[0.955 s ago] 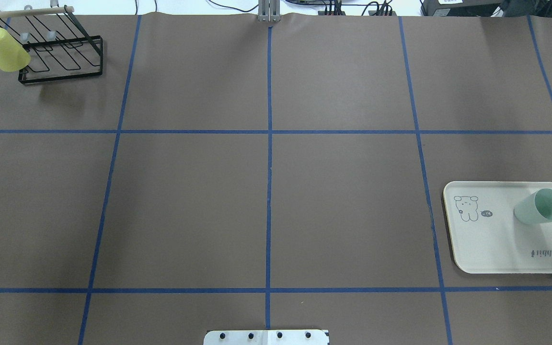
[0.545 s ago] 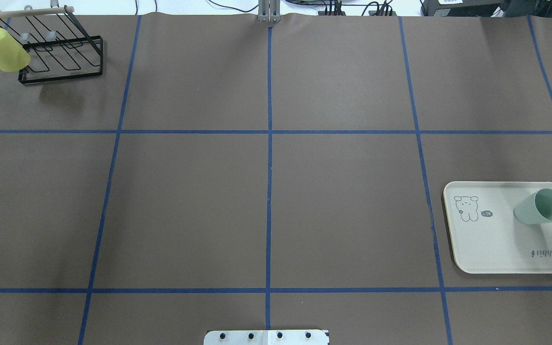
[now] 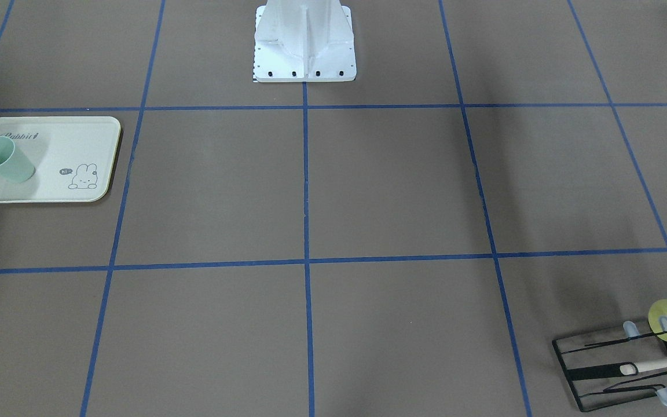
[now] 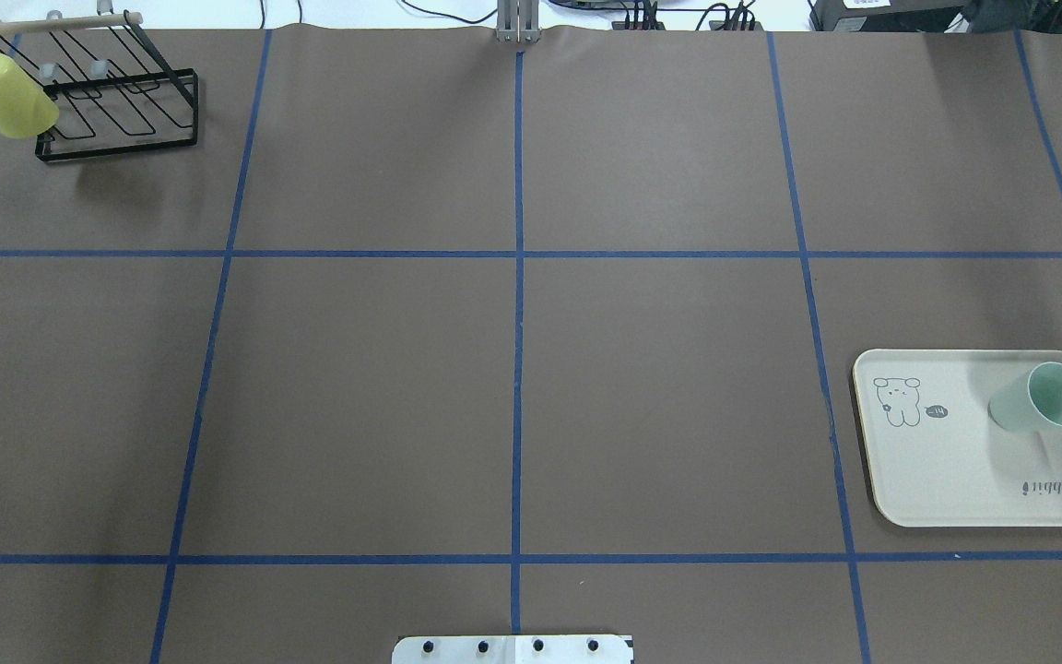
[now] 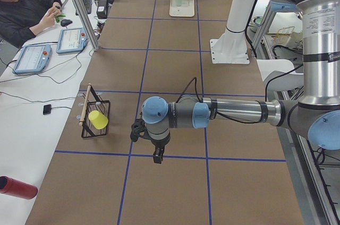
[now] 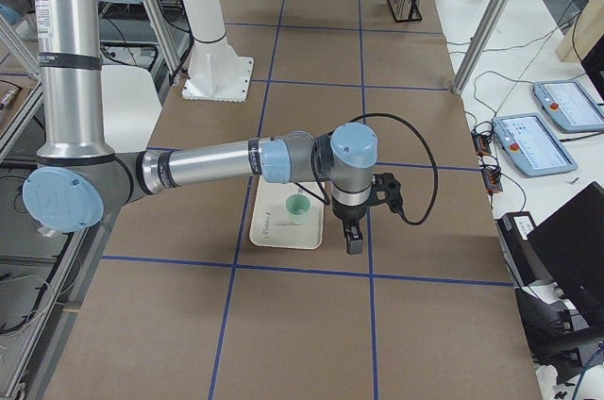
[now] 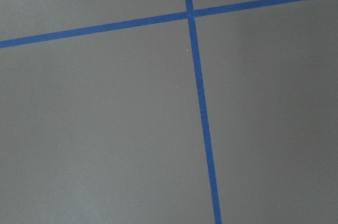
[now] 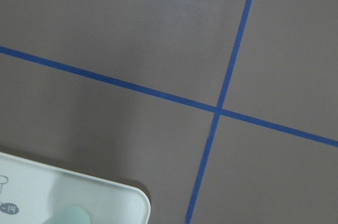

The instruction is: Left arm grabs green cup and hands to right arm on tray

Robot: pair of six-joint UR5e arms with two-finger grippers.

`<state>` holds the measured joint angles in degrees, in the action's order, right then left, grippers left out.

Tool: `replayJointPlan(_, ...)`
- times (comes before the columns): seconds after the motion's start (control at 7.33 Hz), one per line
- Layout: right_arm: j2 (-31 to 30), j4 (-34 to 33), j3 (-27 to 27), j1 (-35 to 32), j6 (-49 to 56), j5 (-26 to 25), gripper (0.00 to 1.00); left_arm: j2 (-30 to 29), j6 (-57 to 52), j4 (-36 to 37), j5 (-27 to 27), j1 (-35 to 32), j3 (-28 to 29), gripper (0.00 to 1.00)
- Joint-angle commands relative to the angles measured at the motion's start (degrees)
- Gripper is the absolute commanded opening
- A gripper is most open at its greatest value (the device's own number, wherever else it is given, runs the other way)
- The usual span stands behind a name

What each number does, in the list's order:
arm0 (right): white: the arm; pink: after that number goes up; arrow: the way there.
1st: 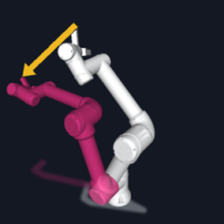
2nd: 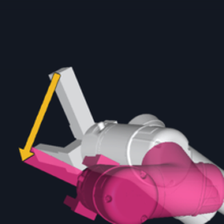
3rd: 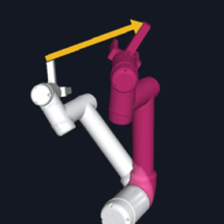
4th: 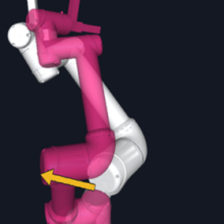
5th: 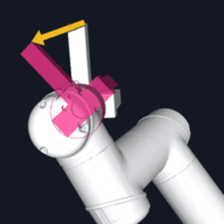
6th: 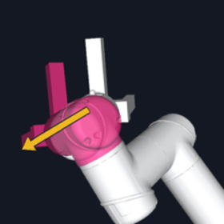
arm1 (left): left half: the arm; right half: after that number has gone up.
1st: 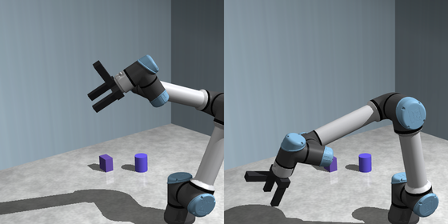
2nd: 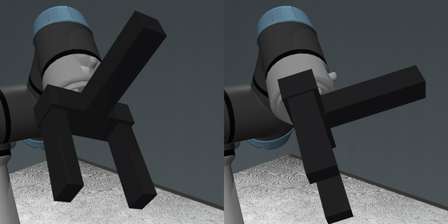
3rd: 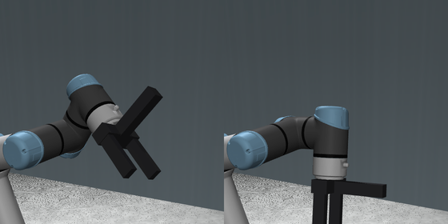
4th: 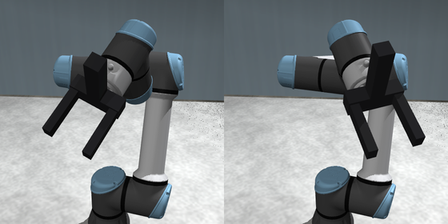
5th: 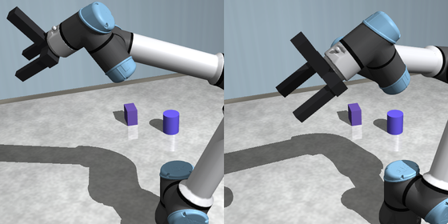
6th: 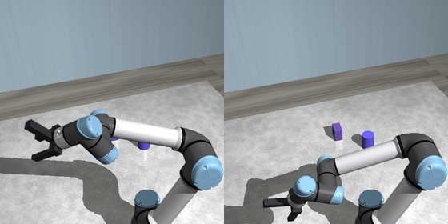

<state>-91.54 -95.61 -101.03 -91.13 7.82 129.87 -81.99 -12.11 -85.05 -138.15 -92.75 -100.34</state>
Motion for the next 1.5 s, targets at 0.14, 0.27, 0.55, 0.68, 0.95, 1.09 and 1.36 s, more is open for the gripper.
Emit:
replayJointPlan(0.14, -3.3, 0.4, 0.1, -0.6, -1.1, -0.1, 1.0, -0.2, -0.4, 0.0, -3.3, -2.0, 0.0, 1.0)
replayJointPlan(0.27, -3.3, 0.4, 0.1, -0.6, -1.1, -0.1, 1.0, 0.0, -0.4, -0.1, -2.2, -2.0, -0.2, 1.0)
replayJointPlan(0.55, -3.5, 0.7, 0.1, -0.5, -3.0, -0.2, 1.0, -0.1, -0.4, -0.1, -0.1, -2.0, -0.6, 1.0)
replayJointPlan(0.68, -3.5, 0.7, 0.0, -0.4, -3.0, -0.2, 1.0, 0.0, -0.5, -0.1, 0.0, -2.0, -1.2, 1.0)
replayJointPlan(0.95, -3.4, 0.7, -0.1, -0.4, -3.0, -0.1, 1.0, 1.7, -0.9, -0.1, -0.1, -2.4, -3.9, 1.0)
replayJointPlan(1.09, -3.4, 0.8, -0.2, -0.4, -3.0, -0.1, 1.0, 2.6, -0.9, -0.1, 0.0, -2.4, -4.3, 1.0)
replayJointPlan(1.36, -3.4, 0.8, -0.2, -0.4, -2.9, -0.1, 1.0, 3.0, -0.5, -0.1, 0.0, -2.4, -4.5, 1.0)
